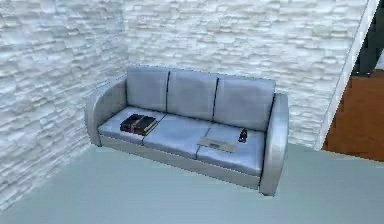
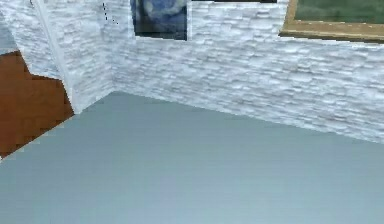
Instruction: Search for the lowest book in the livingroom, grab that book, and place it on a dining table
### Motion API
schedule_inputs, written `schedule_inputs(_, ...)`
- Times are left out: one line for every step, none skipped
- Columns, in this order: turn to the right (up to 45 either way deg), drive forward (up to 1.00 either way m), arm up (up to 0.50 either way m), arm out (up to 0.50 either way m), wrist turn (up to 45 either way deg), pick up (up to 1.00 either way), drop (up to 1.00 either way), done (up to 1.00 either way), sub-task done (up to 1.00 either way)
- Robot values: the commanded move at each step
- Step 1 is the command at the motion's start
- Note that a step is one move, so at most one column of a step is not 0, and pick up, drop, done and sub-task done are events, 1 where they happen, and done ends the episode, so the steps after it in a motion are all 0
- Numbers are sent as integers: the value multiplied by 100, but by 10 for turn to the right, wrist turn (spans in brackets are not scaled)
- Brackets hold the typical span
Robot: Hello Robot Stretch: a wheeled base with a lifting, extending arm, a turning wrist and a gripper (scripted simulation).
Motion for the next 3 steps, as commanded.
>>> schedule_inputs(0, 75, 0, 0, 0, 0, 0, 0, 0)
schedule_inputs(-450, 0, 0, 0, 0, 0, 0, 0, 0)
schedule_inputs(-450, 0, 0, 0, 0, 0, 0, 0, 0)
